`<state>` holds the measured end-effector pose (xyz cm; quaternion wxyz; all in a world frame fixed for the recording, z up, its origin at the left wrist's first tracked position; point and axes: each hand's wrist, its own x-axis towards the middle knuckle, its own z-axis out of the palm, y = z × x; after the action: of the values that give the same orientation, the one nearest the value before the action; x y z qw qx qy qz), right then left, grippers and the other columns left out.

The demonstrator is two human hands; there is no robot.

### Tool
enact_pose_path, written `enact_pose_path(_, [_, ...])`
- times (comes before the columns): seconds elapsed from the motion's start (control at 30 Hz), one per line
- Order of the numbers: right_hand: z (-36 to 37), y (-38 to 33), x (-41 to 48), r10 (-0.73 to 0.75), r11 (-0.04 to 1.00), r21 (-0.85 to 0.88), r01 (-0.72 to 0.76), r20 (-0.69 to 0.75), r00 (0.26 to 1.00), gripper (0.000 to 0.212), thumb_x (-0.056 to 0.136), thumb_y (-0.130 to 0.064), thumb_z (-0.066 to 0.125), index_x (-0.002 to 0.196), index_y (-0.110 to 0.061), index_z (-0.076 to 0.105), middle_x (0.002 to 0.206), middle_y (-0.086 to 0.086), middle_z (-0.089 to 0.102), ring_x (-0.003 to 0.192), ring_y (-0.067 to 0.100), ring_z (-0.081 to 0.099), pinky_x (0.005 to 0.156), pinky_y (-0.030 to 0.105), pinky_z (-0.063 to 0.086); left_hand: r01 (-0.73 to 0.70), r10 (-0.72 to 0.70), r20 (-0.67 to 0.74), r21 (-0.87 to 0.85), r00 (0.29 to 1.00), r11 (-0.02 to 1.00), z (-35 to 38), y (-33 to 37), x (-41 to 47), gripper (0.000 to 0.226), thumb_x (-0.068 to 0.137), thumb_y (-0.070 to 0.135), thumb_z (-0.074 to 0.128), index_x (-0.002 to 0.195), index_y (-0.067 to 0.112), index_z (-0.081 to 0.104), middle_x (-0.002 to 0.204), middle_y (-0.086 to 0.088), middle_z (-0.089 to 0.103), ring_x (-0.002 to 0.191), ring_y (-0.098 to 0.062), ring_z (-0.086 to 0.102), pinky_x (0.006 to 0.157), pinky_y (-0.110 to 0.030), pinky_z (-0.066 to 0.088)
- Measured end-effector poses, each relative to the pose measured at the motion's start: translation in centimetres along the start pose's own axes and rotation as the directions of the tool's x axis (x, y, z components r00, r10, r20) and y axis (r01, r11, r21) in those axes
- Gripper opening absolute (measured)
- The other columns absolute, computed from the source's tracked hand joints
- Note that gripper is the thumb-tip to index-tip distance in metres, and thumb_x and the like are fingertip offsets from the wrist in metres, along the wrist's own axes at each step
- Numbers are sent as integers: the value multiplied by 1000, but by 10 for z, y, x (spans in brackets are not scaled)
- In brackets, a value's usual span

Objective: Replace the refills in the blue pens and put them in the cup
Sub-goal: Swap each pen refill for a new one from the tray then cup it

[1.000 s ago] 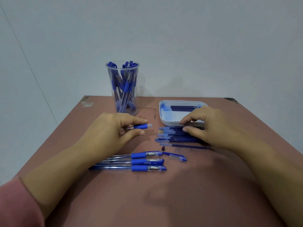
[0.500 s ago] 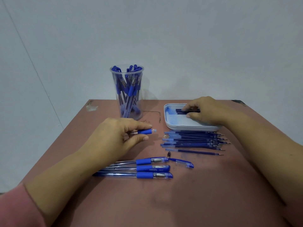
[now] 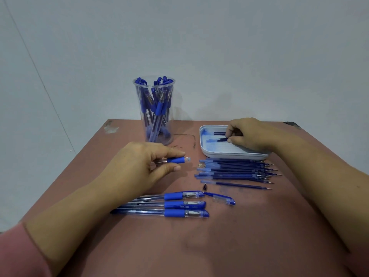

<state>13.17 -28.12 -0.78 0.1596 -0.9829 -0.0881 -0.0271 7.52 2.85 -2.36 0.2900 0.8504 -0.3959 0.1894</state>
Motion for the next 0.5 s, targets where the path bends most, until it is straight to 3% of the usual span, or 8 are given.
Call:
enact_pose_path(0.2, [0,-15,-5,-86,981,167,99,-84,993,12,87,-16,68,91,-27,68,83,-10,66,69,-3,56,65,7,42,9,-9,2,2,1000,1000,-1,-1,0,35,80,49,61,110,35,72,85,47,50,77,25,52,70,3,36])
enact_pose_path(0.33, [-5,-28,-13,-138,942,290,165,-113,984,13,84,-12,71,89,-24,71,76,-8,66,62,-5,54,64,7,42,12,-12,1,3,1000,1000,-1,-3,0,36,80,53,59,110,37,72,80,49,49,75,22,52,70,2,36])
enact_pose_path(0.5, [-7,-34,-20,-142,928,327,176,-124,982,16,83,-12,73,87,-27,72,77,-5,69,64,-2,56,65,10,44,-1,1,1,2,1000,1000,-1,-3,-1,35,81,50,61,110,35,72,80,49,49,76,25,51,70,3,36])
